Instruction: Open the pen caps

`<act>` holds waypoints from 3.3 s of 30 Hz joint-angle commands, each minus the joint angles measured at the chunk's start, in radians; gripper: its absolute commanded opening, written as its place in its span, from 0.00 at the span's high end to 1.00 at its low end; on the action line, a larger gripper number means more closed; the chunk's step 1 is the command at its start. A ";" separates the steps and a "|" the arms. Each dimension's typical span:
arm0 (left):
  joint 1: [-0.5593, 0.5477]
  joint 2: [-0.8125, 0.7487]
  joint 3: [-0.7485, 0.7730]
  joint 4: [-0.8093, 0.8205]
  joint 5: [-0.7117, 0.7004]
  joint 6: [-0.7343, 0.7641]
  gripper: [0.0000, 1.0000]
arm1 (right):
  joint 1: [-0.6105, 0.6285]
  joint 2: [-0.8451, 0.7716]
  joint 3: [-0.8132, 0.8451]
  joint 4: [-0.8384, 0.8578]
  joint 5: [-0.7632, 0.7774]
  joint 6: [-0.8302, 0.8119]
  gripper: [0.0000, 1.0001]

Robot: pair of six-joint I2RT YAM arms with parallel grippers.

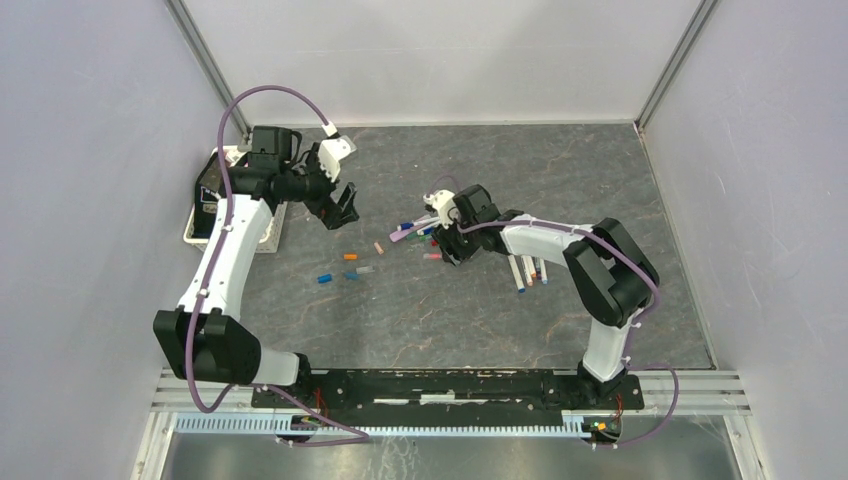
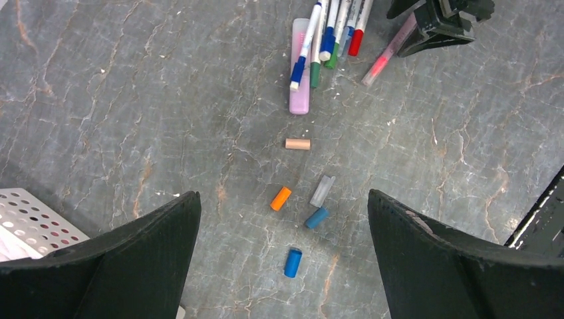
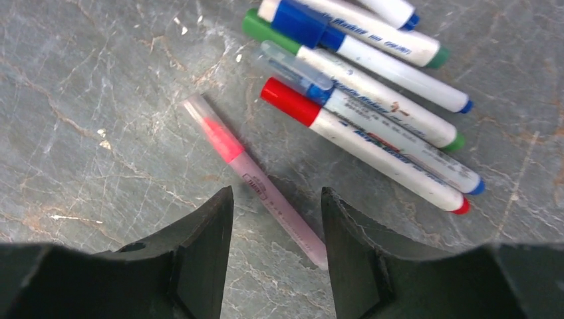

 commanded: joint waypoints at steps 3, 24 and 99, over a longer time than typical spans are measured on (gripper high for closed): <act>0.001 -0.001 0.020 -0.052 0.070 0.075 0.00 | 0.050 -0.018 -0.079 0.074 -0.005 -0.059 0.47; -0.029 0.045 -0.077 -0.375 0.238 0.530 0.08 | 0.080 -0.181 -0.134 0.084 -0.257 0.046 1.00; -0.108 -0.028 -0.221 -0.312 -0.083 0.887 0.98 | 0.051 -0.121 -0.180 0.063 -0.851 0.252 1.00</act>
